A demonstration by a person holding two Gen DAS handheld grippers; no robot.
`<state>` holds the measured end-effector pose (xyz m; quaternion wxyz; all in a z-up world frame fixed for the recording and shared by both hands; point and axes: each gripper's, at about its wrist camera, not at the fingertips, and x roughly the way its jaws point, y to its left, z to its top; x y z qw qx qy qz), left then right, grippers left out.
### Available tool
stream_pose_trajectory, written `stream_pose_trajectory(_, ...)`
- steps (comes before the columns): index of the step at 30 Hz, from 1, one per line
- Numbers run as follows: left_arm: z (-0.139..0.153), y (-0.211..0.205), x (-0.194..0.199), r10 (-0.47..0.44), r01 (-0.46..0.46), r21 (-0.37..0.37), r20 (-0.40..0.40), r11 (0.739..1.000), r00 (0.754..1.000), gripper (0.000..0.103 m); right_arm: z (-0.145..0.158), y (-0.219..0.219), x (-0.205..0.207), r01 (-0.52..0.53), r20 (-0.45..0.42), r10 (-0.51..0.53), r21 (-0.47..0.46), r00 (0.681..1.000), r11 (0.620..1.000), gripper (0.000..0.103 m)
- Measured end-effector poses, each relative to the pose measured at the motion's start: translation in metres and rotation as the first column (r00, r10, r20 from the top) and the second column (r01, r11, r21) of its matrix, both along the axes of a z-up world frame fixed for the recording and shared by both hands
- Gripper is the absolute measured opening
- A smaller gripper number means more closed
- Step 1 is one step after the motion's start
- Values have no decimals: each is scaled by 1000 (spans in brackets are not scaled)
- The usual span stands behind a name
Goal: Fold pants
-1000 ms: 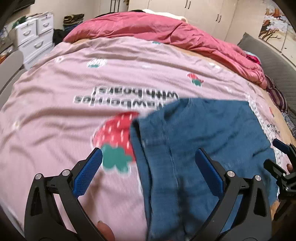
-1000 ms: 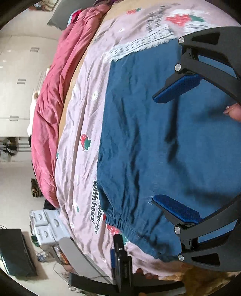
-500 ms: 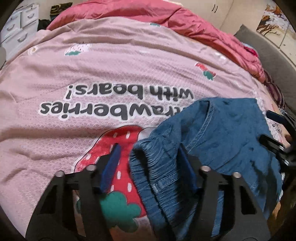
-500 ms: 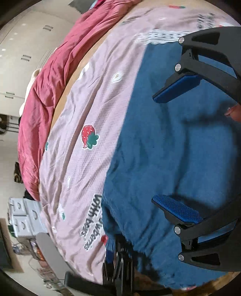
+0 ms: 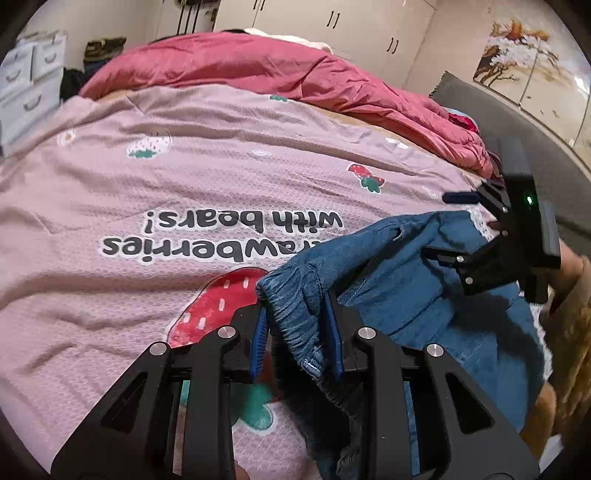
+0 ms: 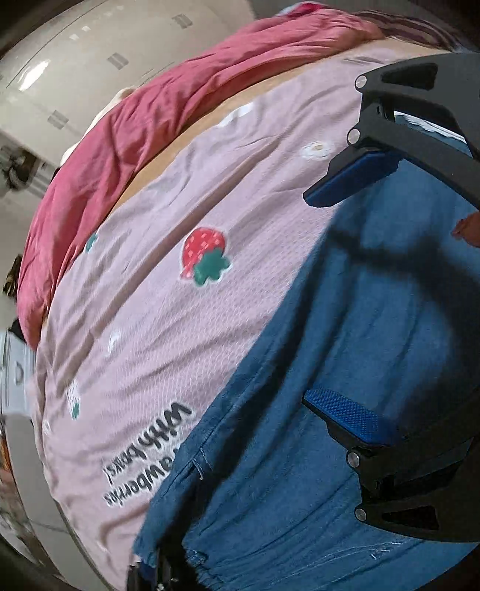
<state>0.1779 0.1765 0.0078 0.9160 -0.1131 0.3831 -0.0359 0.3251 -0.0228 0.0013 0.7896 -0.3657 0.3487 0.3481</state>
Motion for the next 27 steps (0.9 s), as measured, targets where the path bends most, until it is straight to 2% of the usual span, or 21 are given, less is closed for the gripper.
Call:
stream_pose_trajectory(1,0,-1,0,-3,3,11,3,1000,1000,19,0,4,-1,-25,1,25,-5,1000,1000,94)
stream_pose_trajectory(3,0,-5,-2,-10,9,39,10,999,1000,19,-1,10,-2,-56,14,56,-21,998,998,81)
stream_pose_trajectory(5,2,-8,-2,-13,12,55,22,998,1000,19,-2,18,-1,-79,6,79,-25,997,997,75)
stream_pose_trajectory(7,3,-9,-1,-14,12,60,32,998,999,19,-6,23,3,-89,-7,88,-22,996,996,65)
stream_pose_trajectory(9,2,-9,0,-9,7,58,41,998,999,19,-11,26,4,-101,-38,100,-19,994,995,39)
stream_pose_trajectory(10,1,-9,1,-5,3,62,43,998,999,19,-14,29,3,-116,-67,115,-12,991,993,32)
stream_pose_trajectory(12,-1,-10,3,6,-10,82,49,997,999,19,-15,29,-3,-132,-71,132,3,989,991,12)
stream_pose_trajectory(16,-2,-10,5,22,-28,104,66,994,998,19,-2,18,-15,-103,-32,105,65,994,993,4)
stream_pose_trajectory(22,11,-14,-5,-2,-11,105,119,994,993,19,33,-20,-44,-35,5,35,211,999,977,4)
stream_pose_trajectory(27,29,-27,-30,-36,13,127,180,992,983,19,56,-51,-80,6,-7,-4,322,1000,947,4)
